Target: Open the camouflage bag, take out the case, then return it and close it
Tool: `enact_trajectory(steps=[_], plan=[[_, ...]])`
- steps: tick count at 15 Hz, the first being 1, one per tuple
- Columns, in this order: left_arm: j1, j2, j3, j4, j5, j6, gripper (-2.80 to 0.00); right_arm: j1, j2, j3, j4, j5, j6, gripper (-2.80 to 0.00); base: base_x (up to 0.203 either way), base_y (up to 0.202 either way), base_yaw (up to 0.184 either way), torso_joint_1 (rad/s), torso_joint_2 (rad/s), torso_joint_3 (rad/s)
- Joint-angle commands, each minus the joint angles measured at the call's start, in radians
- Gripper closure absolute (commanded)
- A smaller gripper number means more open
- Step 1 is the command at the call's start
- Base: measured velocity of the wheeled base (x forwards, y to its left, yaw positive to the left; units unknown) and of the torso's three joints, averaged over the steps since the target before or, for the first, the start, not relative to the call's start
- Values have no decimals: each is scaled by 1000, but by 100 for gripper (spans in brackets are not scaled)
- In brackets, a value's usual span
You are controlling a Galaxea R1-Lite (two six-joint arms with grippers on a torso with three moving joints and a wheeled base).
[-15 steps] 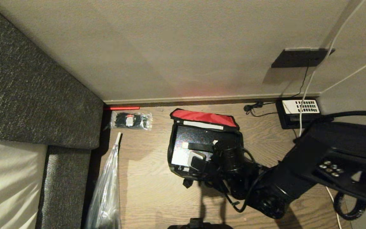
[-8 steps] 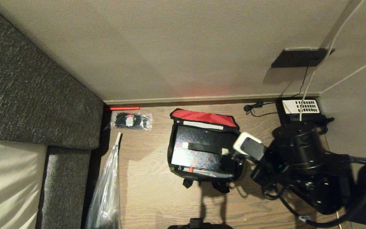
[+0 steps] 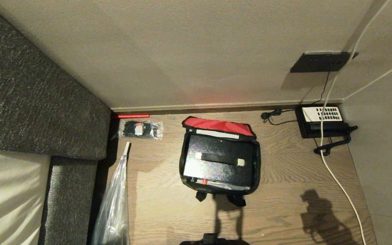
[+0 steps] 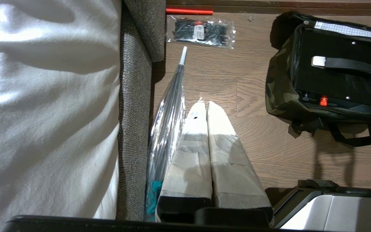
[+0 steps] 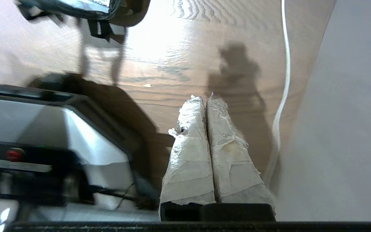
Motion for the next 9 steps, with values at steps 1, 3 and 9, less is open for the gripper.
enact_trajectory(steps=[1, 3, 9], plan=[[0, 0, 3, 0, 0, -1, 0, -152, -396, 143, 19, 124, 2, 0, 0, 0, 0, 0, 0, 0], [0, 0, 3, 0, 0, -1, 0, -214, -557, 313, -32, 179, -27, 0, 0, 0, 0, 0, 0, 0], [0, 0, 3, 0, 0, -1, 0, -257, -670, 500, -355, 219, -69, 0, 0, 0, 0, 0, 0, 0]])
